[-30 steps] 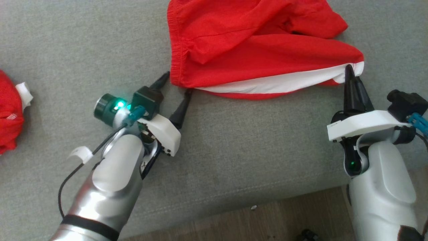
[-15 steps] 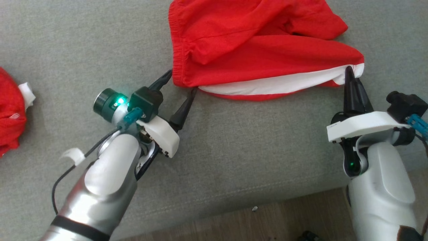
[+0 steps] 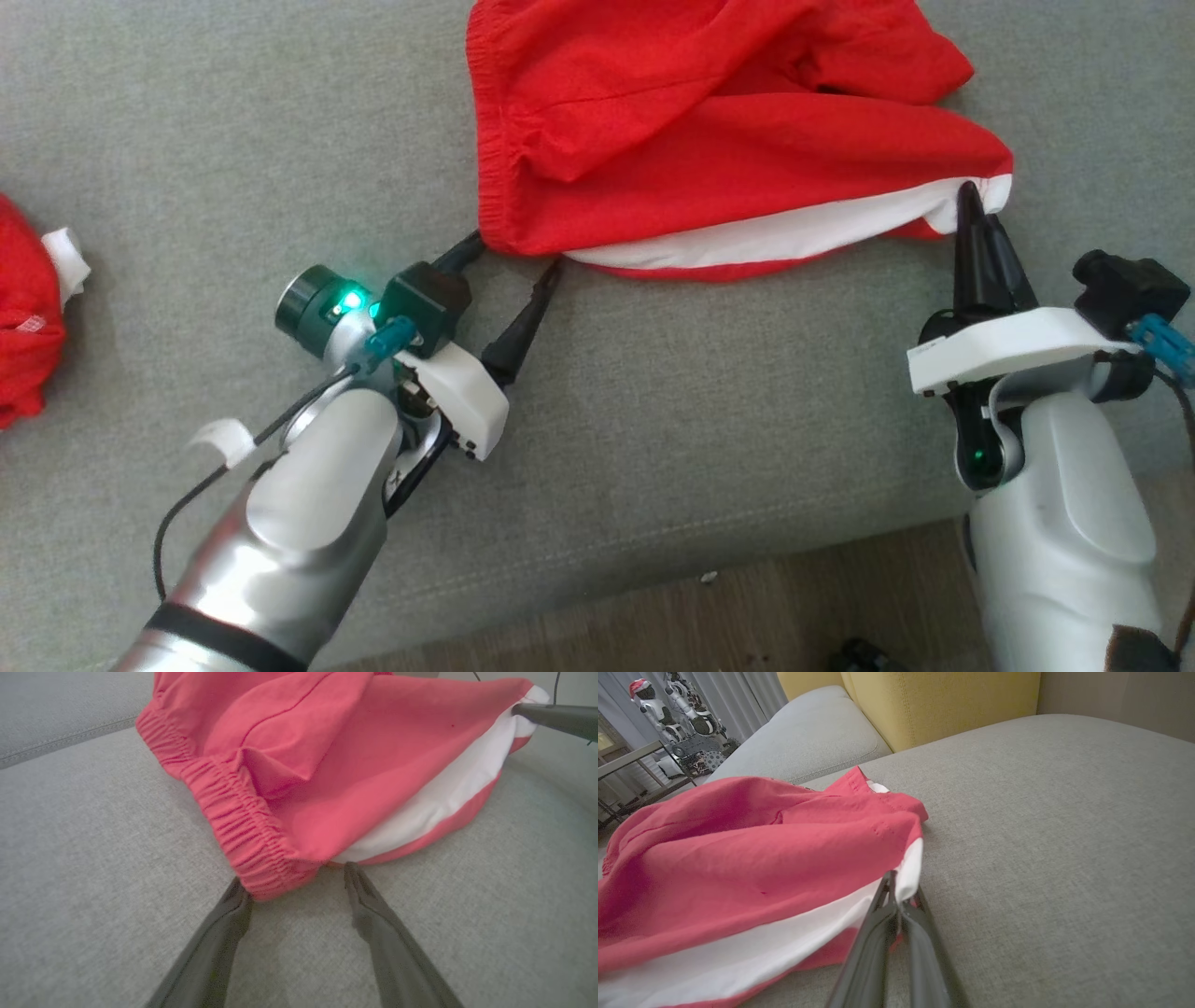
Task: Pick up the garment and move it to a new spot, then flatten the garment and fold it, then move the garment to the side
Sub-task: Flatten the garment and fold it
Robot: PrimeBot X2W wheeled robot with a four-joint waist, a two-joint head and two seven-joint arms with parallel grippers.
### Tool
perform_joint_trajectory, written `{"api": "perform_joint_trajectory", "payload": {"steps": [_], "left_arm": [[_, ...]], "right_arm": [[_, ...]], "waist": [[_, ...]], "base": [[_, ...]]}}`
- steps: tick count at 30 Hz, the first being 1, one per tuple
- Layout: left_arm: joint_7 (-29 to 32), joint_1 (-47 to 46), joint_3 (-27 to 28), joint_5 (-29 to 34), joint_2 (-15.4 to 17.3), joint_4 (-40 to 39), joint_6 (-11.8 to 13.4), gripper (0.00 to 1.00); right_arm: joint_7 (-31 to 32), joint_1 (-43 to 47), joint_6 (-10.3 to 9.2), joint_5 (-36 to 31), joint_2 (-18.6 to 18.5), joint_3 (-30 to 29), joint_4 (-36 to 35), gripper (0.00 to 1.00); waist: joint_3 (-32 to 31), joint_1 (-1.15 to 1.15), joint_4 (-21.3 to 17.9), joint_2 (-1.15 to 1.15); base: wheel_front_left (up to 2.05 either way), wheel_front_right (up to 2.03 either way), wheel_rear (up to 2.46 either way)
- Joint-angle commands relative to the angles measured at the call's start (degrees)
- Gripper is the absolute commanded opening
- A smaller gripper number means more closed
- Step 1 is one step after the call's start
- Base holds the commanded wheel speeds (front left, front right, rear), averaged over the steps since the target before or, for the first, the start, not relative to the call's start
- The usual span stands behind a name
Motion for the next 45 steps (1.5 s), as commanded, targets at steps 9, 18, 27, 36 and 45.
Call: {"api": "perform_joint_trajectory", "payload": {"steps": [9,18,27,36,45], "left_arm": [[-0.30,-3.17,0.43,-2.52,1.68,-1.56,0.01,0.00],[-0.30,-0.10,4.23,-2.48,2.87,-5.68,0.20,0.00],[0.09,2.07,9.16,-6.05,5.30,-10.49,0.71,0.00],[9.58,4.28,15.07,-14.49,6.61,-23.39,3.80,0.00],[23.05,11.07,16.50,-18.64,11.17,-41.13,7.90,0.00]], "right_arm": [[-0.52,-1.12,0.37,-0.95,0.05,0.85,-1.65,0.00],[-1.65,-2.04,0.37,-7.39,-0.44,1.88,-4.59,0.00],[1.85,-7.12,0.37,-5.65,-7.49,10.40,-11.75,0.00],[10.07,-11.34,0.37,-1.83,-14.30,16.13,-18.67,0.00],[26.55,-7.20,0.37,7.83,-19.77,18.34,-30.22,0.00]], "waist": [[-0.41,0.00,0.59,0.00],[-5.42,0.00,3.19,0.00],[-14.72,0.00,4.75,0.00],[-24.77,0.00,5.72,0.00],[-28.49,0.00,6.42,0.00]], "base": [[0.00,0.00,0.00],[0.00,0.00,0.00],[0.00,0.00,0.00],[0.00,0.00,0.00],[0.00,0.00,0.00]]}}
